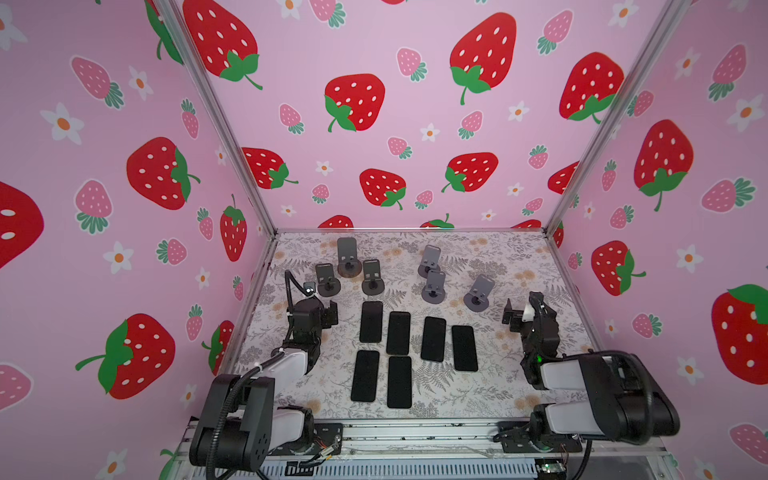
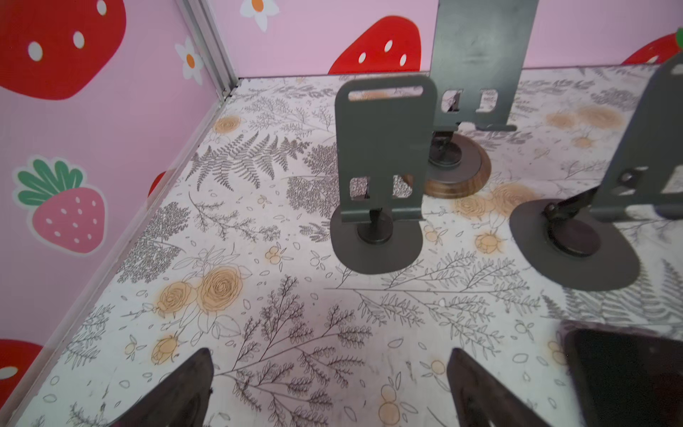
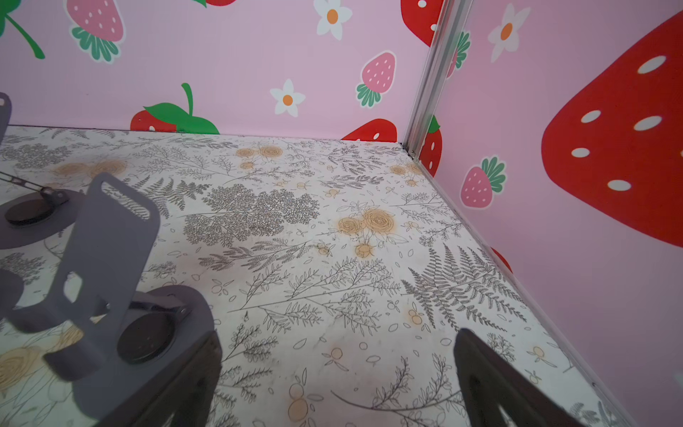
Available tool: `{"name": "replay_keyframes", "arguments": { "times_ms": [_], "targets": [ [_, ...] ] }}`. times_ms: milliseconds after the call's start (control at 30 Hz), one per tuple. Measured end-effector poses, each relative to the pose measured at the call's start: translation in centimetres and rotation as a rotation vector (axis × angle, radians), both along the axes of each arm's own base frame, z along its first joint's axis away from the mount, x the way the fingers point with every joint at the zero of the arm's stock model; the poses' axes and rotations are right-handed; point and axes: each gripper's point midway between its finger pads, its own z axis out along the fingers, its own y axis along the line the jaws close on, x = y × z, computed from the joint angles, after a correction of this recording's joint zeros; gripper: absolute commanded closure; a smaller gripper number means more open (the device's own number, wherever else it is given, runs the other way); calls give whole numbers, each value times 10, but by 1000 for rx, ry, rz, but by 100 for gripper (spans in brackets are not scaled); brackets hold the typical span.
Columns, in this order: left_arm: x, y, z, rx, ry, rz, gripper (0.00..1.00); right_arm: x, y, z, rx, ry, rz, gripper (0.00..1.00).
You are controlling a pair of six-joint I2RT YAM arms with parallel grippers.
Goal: Remove the phone from the phone stand
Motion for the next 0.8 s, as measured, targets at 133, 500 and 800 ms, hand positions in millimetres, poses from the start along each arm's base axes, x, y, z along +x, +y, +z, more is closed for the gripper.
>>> {"name": "replay_keyframes", "arguments": {
  "times_ms": [133,500,800],
  "targets": [
    [11,-2,-1,-12,-42,-8,1,13,0,-7,4,11,7,0],
    [32,3,-31,-71,10,-22,1,23,-3,4,19,-19,-18,0],
    [38,3,-26,-99,-2,-31,1,23,-4,4,19,-20,-19,0]
  ]
}}
